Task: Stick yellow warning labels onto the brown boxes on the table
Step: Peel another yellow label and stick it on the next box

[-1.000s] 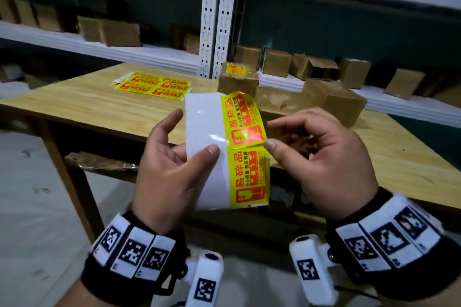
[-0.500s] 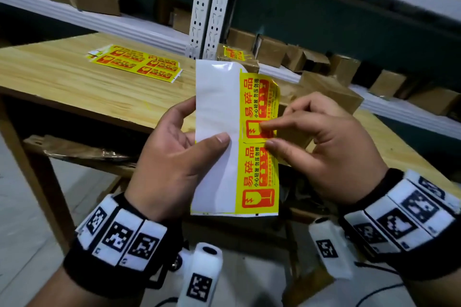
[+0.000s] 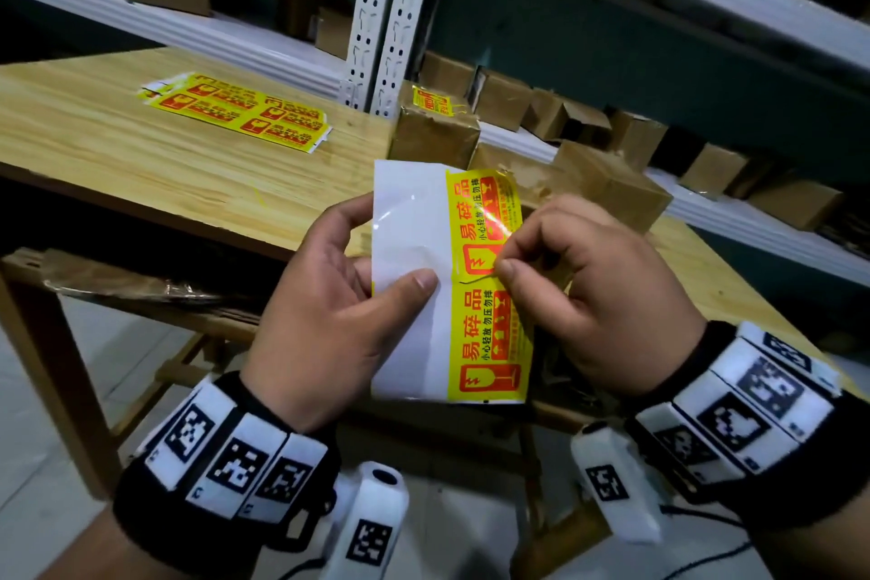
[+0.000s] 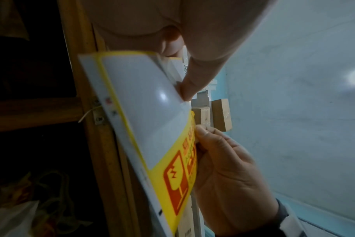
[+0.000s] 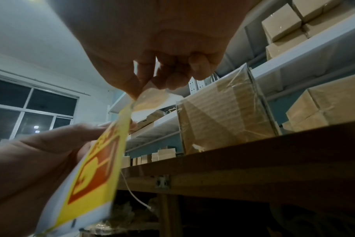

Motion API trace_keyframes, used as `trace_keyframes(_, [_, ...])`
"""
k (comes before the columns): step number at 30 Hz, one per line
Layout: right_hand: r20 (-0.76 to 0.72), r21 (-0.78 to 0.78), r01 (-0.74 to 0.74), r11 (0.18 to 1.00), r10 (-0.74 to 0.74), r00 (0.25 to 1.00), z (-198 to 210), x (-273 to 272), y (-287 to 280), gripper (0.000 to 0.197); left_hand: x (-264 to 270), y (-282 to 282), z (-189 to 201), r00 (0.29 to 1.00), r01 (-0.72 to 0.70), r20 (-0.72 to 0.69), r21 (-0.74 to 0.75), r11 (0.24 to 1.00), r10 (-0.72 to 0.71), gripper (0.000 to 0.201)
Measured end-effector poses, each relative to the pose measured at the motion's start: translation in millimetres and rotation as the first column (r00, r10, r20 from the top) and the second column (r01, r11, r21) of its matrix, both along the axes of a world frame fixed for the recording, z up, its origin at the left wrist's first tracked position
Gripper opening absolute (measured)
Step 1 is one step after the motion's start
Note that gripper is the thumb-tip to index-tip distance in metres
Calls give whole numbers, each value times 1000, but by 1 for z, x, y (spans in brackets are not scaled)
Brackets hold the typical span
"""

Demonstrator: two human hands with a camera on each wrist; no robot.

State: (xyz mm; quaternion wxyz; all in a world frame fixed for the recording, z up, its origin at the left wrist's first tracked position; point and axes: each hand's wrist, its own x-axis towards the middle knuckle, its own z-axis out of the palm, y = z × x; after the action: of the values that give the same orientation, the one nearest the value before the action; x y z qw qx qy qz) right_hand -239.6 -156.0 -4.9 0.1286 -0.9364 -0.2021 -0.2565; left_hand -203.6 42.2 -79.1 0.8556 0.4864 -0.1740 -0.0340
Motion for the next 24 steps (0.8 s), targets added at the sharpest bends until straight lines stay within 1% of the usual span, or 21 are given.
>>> trace_keyframes(4, [-19,-60,7,998,-8,1000,-3,4,-2,16,2,-1,-3,1000,8,9,0,1000,-8,62])
trace_keyframes(7, [-37,-75,8,997,-10,999,-5,4,-2,18,3,-1,-5,1000,2,19,20,1000,-2,61])
trace_keyframes(11, [-34,-76,36,996,-39,999,-3,5,-1,10,5,2,-7,998,-26,51,80,996,22,61])
trace_keyframes(14, [-4,-26,51,998,-52,999,1,4,-2,11,7,7,-8,996,-47,78,96,994,39,65])
trace_keyframes(18, [-8,113,50,992,-50,999,0,3,1,14,9,11,-8,995,-54,84,93,994,46,65])
trace_keyframes(21, [-2,163,46,986,-46,999,-3,3,4,12,10,12,-12,990,-80,124,87,993,69,79])
trace_keyframes(22, [-1,159,39,986,-39,999,-3,3,5,10,11,13,-13,982,-113,165,111,987,93,77])
trace_keyframes(23, [6,143,30,989,-31,1000,-4,3,6,9,12,13,-14,968,-158,221,155,975,122,65])
trace_keyframes(24, [21,113,18,993,-21,1000,-4,3,7,8,13,13,-15,954,-198,264,202,959,142,46])
